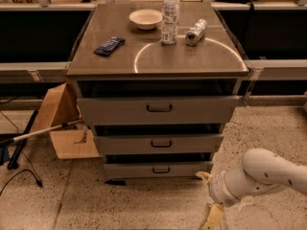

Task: Open bottom drawer

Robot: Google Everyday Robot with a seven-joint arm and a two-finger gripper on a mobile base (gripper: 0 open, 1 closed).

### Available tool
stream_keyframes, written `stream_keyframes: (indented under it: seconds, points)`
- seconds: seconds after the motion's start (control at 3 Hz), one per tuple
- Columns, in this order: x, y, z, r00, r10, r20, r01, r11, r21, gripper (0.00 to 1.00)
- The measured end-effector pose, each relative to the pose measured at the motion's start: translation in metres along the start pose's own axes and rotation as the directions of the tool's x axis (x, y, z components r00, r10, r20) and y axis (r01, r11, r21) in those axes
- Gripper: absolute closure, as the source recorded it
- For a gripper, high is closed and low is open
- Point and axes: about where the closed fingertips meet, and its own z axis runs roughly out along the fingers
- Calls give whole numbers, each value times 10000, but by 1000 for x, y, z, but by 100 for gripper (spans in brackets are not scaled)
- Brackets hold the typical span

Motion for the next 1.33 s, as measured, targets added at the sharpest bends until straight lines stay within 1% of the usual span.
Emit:
stream_keyframes:
  seconds: [0.33, 0.67, 1.0, 1.33]
  points:
    - [2, -5, 24, 9994, -265, 219, 264, 9996, 89, 0]
    - [-1, -13, 46, 9984, -284, 489, 259, 9984, 505, 0]
    - [-6, -26, 60, 9987, -294, 417, 245, 9932, 1135, 0]
    - [-1, -43, 73, 9994, -137, -306, 191, 9829, 1832, 0]
